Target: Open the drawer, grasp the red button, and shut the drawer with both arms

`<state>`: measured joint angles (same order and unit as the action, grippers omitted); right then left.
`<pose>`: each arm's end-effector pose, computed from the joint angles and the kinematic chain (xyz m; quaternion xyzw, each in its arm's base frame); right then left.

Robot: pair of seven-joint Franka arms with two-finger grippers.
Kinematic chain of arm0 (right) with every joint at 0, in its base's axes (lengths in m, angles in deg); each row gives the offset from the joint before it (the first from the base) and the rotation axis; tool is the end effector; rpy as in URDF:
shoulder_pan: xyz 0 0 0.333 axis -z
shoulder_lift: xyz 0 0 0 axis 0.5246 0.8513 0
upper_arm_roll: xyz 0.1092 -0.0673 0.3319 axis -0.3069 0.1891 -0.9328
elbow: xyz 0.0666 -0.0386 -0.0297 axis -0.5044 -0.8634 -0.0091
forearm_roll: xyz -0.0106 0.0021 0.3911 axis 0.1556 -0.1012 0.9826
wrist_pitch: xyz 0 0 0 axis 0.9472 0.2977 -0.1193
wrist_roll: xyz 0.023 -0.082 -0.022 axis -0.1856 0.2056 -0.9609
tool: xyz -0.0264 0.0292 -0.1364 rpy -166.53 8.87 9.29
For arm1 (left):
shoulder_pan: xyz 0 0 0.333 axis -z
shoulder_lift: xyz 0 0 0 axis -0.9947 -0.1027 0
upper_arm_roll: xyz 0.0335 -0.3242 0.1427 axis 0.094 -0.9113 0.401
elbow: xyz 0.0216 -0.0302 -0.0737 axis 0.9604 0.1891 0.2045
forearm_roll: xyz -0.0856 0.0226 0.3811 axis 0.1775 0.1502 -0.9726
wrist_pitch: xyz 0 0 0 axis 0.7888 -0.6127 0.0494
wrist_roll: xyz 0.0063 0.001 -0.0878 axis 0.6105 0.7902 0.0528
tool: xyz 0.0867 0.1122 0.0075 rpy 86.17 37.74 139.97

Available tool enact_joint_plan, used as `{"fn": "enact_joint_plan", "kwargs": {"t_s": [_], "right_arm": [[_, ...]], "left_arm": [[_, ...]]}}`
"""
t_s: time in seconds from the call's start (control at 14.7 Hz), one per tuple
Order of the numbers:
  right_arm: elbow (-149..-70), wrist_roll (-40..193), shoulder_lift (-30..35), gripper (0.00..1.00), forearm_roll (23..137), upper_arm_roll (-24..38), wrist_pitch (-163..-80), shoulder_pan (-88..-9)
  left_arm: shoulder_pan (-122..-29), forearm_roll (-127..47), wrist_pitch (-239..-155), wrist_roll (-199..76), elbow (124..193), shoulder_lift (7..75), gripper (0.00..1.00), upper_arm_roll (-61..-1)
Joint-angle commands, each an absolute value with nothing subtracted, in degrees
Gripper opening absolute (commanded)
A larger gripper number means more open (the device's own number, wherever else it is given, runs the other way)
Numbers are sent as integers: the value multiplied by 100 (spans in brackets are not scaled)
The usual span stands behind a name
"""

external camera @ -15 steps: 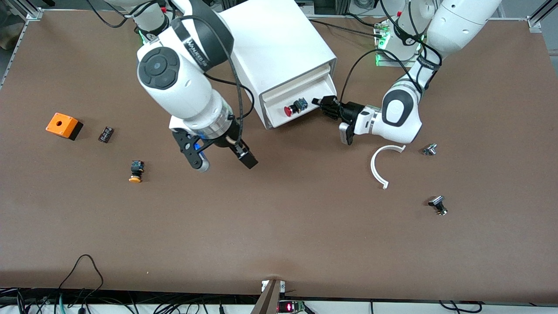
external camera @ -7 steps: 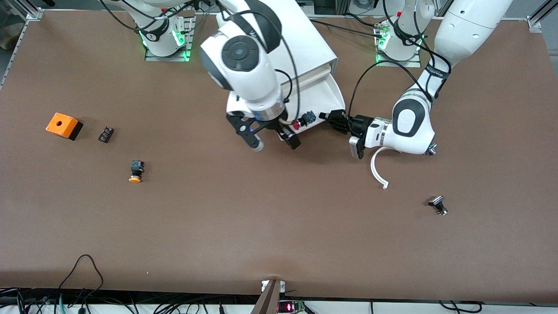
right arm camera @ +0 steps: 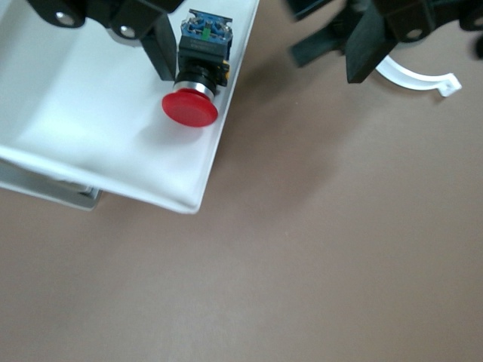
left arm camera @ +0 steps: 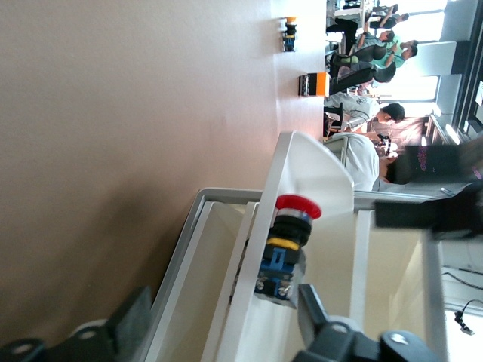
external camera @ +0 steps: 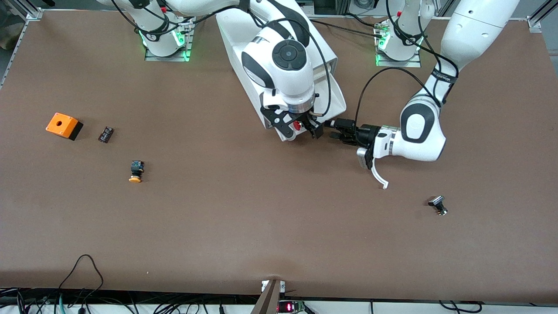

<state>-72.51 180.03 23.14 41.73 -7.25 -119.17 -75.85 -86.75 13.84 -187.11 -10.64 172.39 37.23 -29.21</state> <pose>0.5147 0.6137 0.3749 -0.9114 0.4049 0.0263 0.0691 0.5503 -0.2269 0.2464 0.8213 -0.1239 -0.1203 0.5437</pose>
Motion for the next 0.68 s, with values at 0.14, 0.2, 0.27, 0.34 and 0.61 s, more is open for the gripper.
{"fn": "enact_joint_plan", "kwargs": {"t_s": [0.14, 0.2, 0.27, 0.34, 0.61], "right_arm": [[-7239, 18187, 2519, 99, 4069, -682, -11911, -7831], [-7327, 18239, 2519, 99, 4069, -682, -11911, -7875], [-7397, 18257, 2510, 99, 4060, -682, -11911, -7936], [-7459, 18257, 2502, 99, 4060, -682, -11911, -7989], [-7583, 18231, 2466, 90, 4060, -682, -11841, -8007]], "left_arm": [[-8982, 308, -17808, -2836, 16288, 3745, 100, -2907], [-9008, 106, -17597, -3205, 16078, 3745, 100, -2898], [-9026, -114, -17386, -3592, 15858, 3745, 100, -2881], [-9035, -359, -17183, -4004, 15612, 3745, 100, -2872], [-9009, -1223, -16787, -5149, 14978, 3745, 100, -2889]]}}
